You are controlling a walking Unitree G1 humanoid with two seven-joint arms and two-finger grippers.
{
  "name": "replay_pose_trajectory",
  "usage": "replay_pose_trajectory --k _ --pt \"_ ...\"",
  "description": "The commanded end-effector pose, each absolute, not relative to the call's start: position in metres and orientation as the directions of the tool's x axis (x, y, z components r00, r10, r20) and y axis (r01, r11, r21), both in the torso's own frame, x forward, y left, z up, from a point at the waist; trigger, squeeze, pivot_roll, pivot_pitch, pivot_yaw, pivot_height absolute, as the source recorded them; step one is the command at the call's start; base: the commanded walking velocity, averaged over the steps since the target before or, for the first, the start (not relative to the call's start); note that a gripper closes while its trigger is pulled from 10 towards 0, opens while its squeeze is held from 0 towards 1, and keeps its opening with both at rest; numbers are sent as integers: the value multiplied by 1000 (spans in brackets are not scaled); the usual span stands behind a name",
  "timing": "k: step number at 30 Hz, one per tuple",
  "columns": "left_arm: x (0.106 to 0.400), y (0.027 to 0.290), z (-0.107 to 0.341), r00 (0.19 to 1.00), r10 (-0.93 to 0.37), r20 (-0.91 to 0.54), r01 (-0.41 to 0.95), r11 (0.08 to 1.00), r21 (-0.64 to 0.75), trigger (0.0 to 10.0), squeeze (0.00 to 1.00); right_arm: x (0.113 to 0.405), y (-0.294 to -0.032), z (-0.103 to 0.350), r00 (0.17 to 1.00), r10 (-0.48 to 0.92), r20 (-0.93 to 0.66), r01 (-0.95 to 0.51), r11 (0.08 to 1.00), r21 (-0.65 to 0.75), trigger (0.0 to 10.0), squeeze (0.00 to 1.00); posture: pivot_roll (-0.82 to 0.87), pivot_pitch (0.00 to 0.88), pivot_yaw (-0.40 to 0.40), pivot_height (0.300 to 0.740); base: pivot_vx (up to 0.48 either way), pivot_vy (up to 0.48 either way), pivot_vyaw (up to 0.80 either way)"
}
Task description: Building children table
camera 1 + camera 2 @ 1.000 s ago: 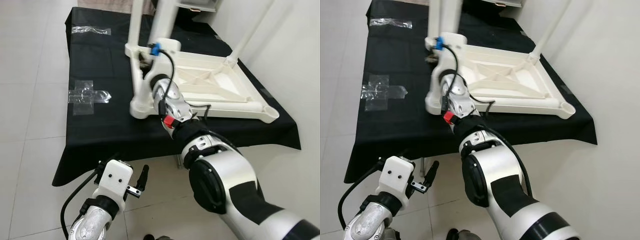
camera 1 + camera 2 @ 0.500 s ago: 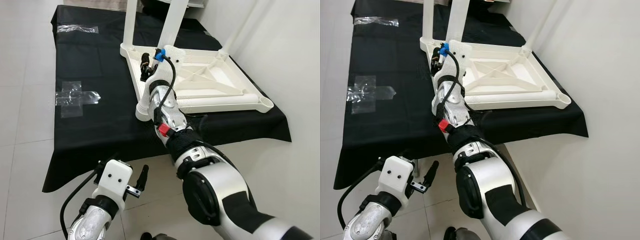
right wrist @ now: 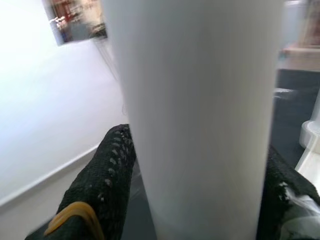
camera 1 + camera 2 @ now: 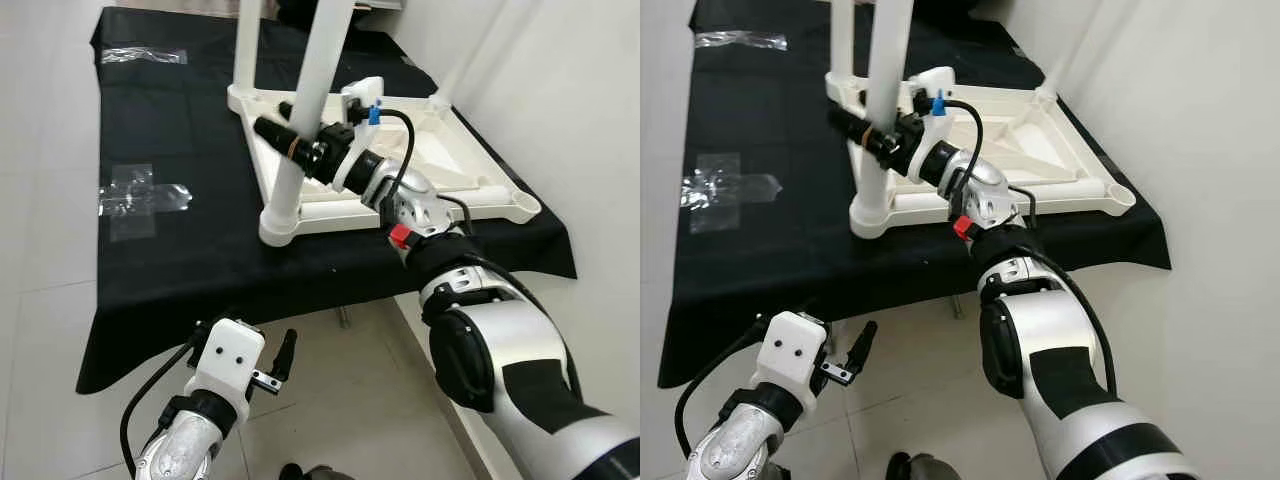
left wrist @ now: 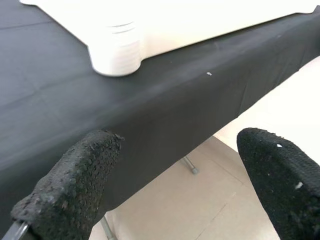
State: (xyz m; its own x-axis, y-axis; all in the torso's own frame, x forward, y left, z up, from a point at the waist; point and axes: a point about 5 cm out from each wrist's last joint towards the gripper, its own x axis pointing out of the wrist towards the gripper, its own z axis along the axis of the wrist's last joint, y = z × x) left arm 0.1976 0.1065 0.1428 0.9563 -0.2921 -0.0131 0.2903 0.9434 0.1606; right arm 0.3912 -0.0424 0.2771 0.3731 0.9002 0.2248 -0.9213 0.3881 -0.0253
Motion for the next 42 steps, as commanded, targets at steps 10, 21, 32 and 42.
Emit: replay_pose_trajectory --k 10,21,32,42 --pt "193 101 139 950 -310 -28 310 939 150 10000 0 370 14 262 174 979 102 -975 186 -119 0 0 162 152 -247 740 0 0 0" --pt "196 102 138 949 -315 -28 316 938 145 10000 0 407 -17 254 903 420 94 -429 893 138 0 0 144 162 -235 740 0 0 0" --pt "197 101 139 949 -315 -25 315 936 155 10000 0 400 -22 244 998 -43 36 26 926 376 0 0 153 160 -232 740 0 0 0" --pt "197 101 140 948 -316 -24 316 937 150 10000 0 390 -10 277 922 190 338 -311 883 352 10000 0 151 160 -234 740 0 0 0"
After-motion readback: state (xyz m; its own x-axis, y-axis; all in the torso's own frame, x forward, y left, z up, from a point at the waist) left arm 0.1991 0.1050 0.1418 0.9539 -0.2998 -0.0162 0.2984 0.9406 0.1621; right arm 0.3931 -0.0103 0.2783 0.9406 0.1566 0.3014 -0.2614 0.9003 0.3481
